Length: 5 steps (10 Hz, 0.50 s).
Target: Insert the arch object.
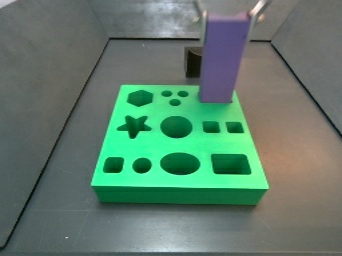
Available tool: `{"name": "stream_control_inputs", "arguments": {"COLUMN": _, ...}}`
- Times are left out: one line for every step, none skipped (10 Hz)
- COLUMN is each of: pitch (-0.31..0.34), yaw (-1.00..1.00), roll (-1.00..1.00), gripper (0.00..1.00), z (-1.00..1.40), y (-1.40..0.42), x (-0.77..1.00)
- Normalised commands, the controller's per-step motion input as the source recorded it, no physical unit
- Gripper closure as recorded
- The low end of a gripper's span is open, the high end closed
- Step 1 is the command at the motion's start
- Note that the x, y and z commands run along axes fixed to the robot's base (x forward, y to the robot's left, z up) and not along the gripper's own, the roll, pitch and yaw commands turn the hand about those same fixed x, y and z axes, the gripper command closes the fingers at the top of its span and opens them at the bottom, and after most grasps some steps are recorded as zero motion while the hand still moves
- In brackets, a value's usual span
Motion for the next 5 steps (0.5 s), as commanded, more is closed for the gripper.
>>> {"name": "stream_control_inputs", "arguments": {"pitch": 0.000, "yaw": 0.04, "roll": -0.04, "gripper": 1.00, "z": -0.37, "y": 0.00, "x": -0.25}}
{"name": "stream_control_inputs", "arguments": {"pitch": 0.000, "yaw": 0.03, "roll": 0.03, "gripper": 1.00, "z": -0.39, "y": 0.00, "x": 0.00}}
{"name": "stream_control_inputs", "arguments": {"pitch": 0.000, "yaw": 0.00, "roll": 0.08, "gripper": 1.00, "z": -0.35, "y": 0.00, "x": 0.00}}
{"name": "stream_control_inputs", "arguments": {"pitch": 0.000, "yaw": 0.00, "roll": 0.02, "gripper": 1.00, "z": -0.27, "y": 0.00, "x": 0.02}}
{"name": "stream_control_inputs", "arguments": {"pitch": 0.000, "yaw": 0.00, "roll": 0.01, "gripper": 1.00, "z": -0.23, "y": 0.00, "x": 0.05}}
